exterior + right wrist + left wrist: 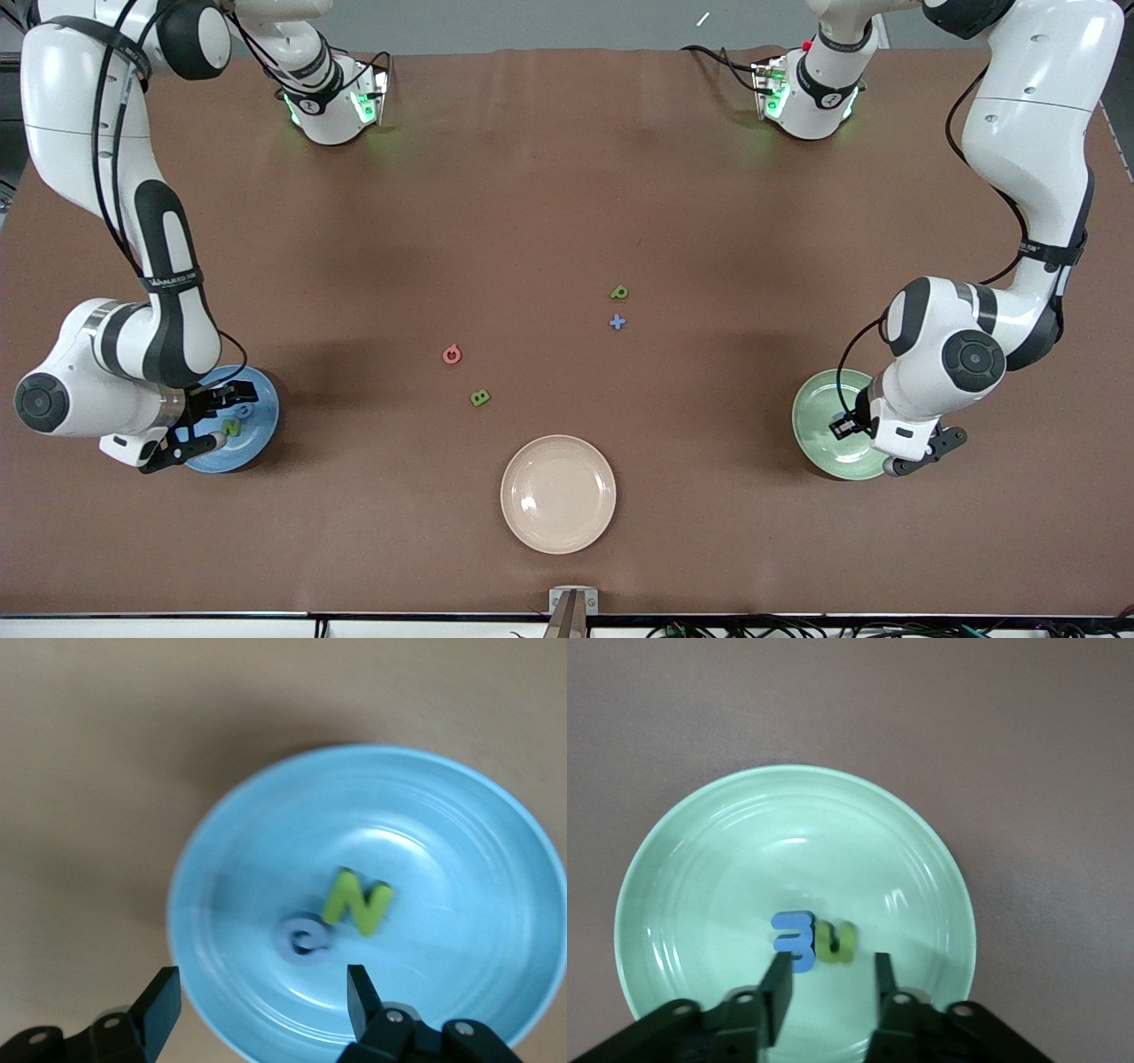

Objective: Sort uppercase to blue plate, lowercase to green plate
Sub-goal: 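Drop the u with the left gripper while the right gripper drops the c, then reach the x with the left gripper while the right gripper grasps the Q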

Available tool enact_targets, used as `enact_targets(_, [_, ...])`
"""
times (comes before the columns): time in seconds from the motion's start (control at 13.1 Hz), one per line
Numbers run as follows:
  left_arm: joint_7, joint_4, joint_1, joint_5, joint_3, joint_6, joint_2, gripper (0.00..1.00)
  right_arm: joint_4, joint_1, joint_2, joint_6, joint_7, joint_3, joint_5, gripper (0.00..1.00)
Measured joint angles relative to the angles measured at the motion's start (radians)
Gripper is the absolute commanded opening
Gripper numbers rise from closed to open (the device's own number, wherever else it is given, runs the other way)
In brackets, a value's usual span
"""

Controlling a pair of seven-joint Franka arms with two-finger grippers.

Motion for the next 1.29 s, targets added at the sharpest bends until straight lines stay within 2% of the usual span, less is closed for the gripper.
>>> enact_targets(0.3, [-0.019, 0.001, -0.003, 0.0, -0.036, -0.005, -0.005, 1.0, -0.001, 0.141, -0.032, -0.075, 0.265, 0.012, 0.046, 0.89])
enact_targets(0.61, [-0.196, -0.001, -0.015, 0.0, -0.186, -0.115, -0.023, 1.0, -0.015, 0.315, -0.037, -0.058, 0.617, 0.016, 0.065, 0.89])
enact_targets(0.76, [-0.276, -0.02, -0.049, 0.0, -0.234, -0.141, -0.026, 1.0, -0.052, 0.391, -0.037, 0.013, 0.786, 0.016, 0.066, 0.89])
enact_targets(0.99, [-0.408, -0.055, -0.143, 0.0, -0.24, -0.142, -0.026, 0.97, -0.119, 0.473, -0.037, 0.11, 0.993, 0.015, 0.066, 0.88])
enact_targets(1.29, [-0.657, -0.072, -0.269, 0.0, -0.24, -0.137, -0.017, 0.93, -0.216, 0.53, -0.036, 0.229, 1.098, 0.015, 0.066, 0.87])
